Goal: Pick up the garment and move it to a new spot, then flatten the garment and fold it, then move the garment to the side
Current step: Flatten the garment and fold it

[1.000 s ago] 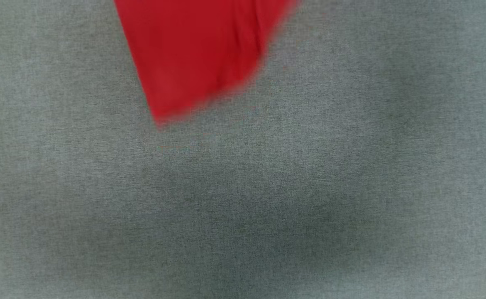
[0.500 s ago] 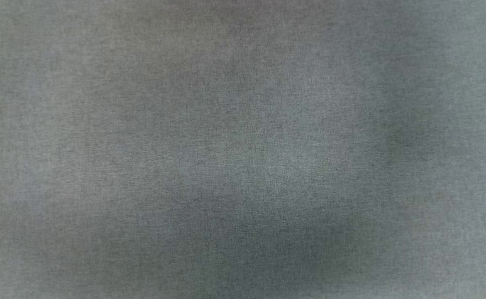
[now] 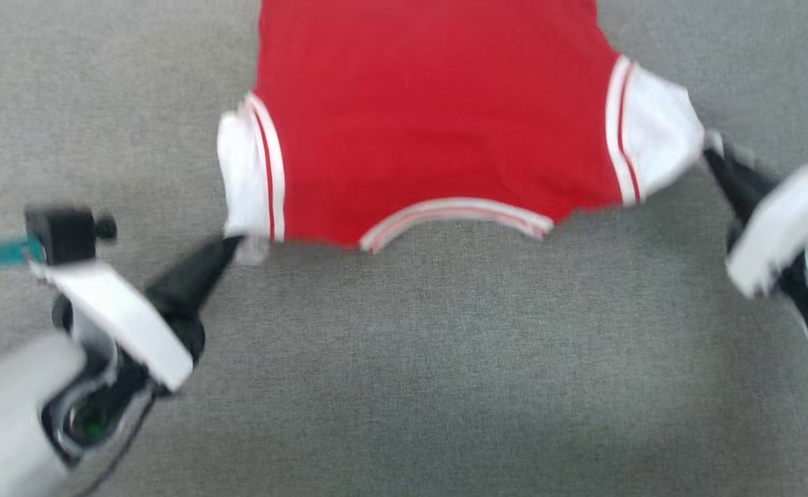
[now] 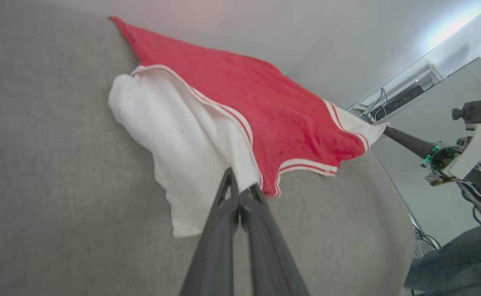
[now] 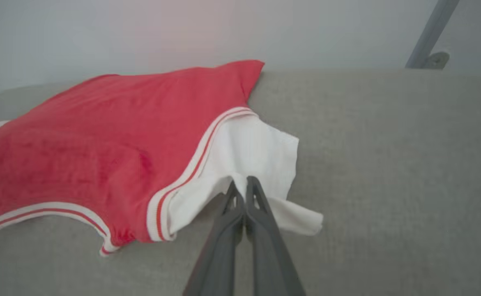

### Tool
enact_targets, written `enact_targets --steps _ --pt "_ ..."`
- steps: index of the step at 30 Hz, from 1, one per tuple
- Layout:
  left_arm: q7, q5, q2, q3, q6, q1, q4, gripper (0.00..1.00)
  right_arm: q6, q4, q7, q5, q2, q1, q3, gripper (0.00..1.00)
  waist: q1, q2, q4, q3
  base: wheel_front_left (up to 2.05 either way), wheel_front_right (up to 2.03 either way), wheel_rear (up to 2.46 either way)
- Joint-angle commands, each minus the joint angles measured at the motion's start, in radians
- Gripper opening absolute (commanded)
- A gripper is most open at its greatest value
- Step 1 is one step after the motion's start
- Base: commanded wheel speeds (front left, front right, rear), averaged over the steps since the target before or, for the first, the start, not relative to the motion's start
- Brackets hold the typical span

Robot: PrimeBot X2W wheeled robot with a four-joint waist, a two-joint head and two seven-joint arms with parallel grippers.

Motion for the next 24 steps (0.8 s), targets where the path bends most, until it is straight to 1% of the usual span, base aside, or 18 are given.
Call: enact_targets --steps 1,5,8,12,15,18,20,24 --pt "-0.007 0.010 0.016 -0.002 0.002 0.045 -0.015 0.00 0.000 -0.058 0.035 0.015 -0.013 0.078 -0.020 0.00 0.0001 0.0000 0.006 -0.016 0.00 0.00 0.00" --pt "-0.010 0.028 0.020 0.033 0.002 0.176 -0.033 0.00 0.000 -0.231 0.152 0.057 -0.017 0.308 -0.094 0.00 0.0001 0.0000 0.012 -0.036 0.00 0.00 0.00" --pt "-0.010 0.055 0.024 0.071 0.002 0.283 -0.059 0.00 0.000 -0.355 0.235 0.076 0.003 0.455 -0.150 0.00 0.0001 0.0000 0.017 -0.044 0.00 0.00 0.00" --pt "-0.010 0.074 0.053 0.115 0.002 0.408 -0.120 0.00 0.000 -0.501 0.331 0.092 0.036 0.617 -0.222 0.00 0.0001 0.0000 0.026 -0.049 0.00 0.00 0.00" --pt "-0.010 0.069 0.087 0.149 0.002 0.504 -0.176 0.00 0.000 -0.590 0.385 0.104 0.060 0.717 -0.272 0.00 0.0001 0.0000 0.033 -0.051 0.00 0.00 0.00" --pt "-0.010 0.073 0.125 0.175 0.002 0.577 -0.231 0.00 0.000 -0.659 0.424 0.115 0.081 0.787 -0.315 0.00 0.0001 0.0000 0.039 -0.054 0.00 0.00 0.00" --pt "-0.011 0.085 0.139 0.189 0.002 0.615 -0.253 0.00 0.000 -0.686 0.437 0.119 0.094 0.806 -0.340 0.00 0.0001 0.0000 0.042 -0.054 0.00 0.00 0.00" --pt "-0.011 0.108 0.116 0.196 0.002 0.626 -0.260 0.00 0.000 -0.683 0.454 0.097 0.112 0.790 -0.348 0.00 0.0001 0.0000 0.048 -0.056 0.00 0.00 0.00"
